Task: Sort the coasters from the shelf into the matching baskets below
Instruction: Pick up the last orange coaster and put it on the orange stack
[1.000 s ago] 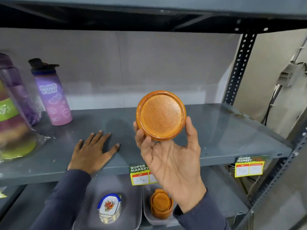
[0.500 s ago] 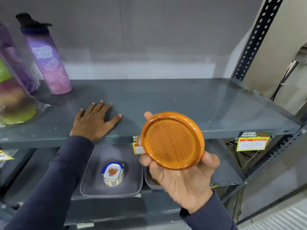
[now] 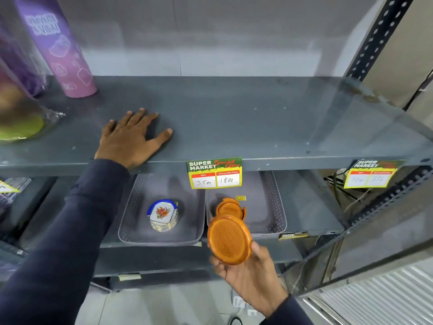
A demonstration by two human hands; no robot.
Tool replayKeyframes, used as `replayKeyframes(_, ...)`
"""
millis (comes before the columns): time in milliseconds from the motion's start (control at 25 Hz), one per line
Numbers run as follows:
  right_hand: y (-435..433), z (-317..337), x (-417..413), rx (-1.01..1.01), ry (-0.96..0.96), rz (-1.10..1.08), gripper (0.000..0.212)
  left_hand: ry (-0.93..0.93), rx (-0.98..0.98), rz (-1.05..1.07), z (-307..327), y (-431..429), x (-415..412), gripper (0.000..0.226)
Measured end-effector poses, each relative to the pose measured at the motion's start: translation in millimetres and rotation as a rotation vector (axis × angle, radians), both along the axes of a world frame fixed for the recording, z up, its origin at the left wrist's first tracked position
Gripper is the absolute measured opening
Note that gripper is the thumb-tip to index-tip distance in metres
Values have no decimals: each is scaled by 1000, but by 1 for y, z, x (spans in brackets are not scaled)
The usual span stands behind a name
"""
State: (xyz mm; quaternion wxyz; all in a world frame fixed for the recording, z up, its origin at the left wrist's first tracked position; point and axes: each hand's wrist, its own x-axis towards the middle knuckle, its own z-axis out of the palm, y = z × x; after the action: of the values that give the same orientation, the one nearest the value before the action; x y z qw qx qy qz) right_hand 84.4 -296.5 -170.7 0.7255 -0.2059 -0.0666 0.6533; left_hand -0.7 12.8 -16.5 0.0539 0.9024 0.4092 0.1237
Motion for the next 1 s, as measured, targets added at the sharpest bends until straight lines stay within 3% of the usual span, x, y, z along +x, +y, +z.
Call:
replayKeyframes(120,-2,-26,3,-90,14,-4,97,-4,4,11,1,-1,0,82)
replayKeyframes(280,10,-46,25,-261,-87,-170,97,-7,17,14,0,-2,1,79)
replayKeyframes(440,41,-71,68,-467,-326,-237,61,-7,15,14,0,-1,1,79)
replayKeyframes(600,63,-85,92,-520,-507,-241,31,-6,22,14,0,0,0,79)
replayKeyframes(800,85,-95,109,-687,-721,-315,37,-10,18,19,1,0,1,81)
replayKeyframes(1000,98,-88,119,-876,-993,-222,51,-15,22,17,0,0,0,81)
